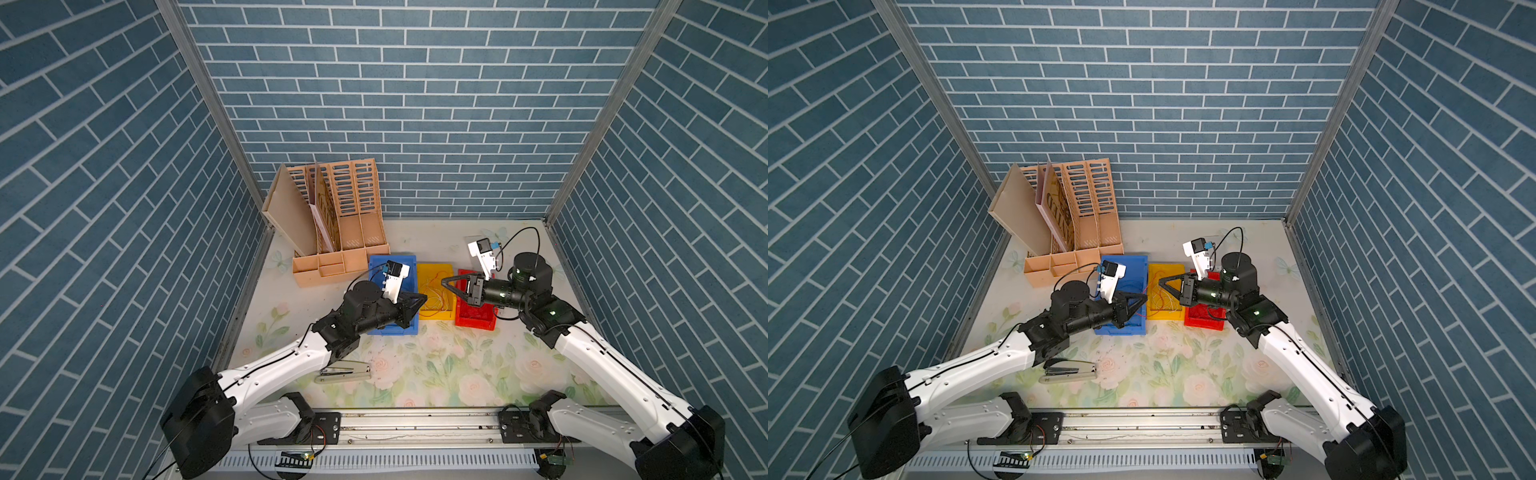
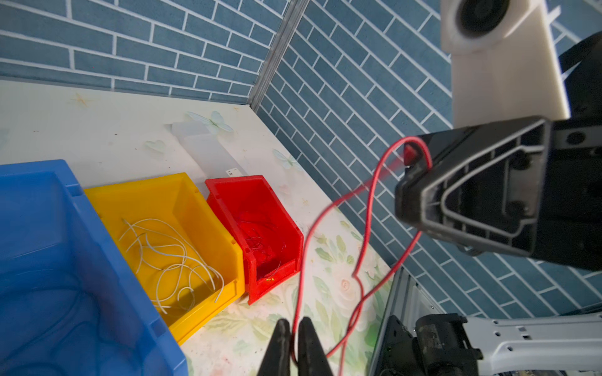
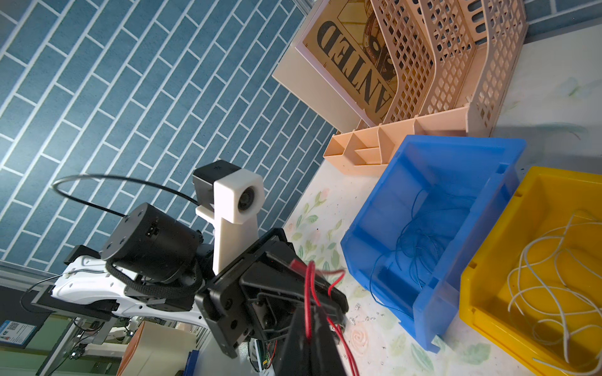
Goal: Untangle and sort cables by color
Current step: Untie the cable.
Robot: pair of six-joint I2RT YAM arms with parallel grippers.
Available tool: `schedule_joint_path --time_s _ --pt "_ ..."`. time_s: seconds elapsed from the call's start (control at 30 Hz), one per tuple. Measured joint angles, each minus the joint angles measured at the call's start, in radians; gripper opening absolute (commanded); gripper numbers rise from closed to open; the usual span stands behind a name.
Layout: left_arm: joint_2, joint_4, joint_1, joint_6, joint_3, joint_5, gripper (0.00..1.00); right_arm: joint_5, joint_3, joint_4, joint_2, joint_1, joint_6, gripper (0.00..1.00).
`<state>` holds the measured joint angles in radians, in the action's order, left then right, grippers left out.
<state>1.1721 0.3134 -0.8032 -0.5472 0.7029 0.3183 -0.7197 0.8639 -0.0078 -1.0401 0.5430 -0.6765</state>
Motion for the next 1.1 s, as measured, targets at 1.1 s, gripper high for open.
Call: schedule_joint_path --time_s 1.1 --pt "-0.256 -0.192 0.037 -0.044 -0.029 -0.318 0.10 0.246 0.036 -0.281 0.040 -0.125 0.048 0.00"
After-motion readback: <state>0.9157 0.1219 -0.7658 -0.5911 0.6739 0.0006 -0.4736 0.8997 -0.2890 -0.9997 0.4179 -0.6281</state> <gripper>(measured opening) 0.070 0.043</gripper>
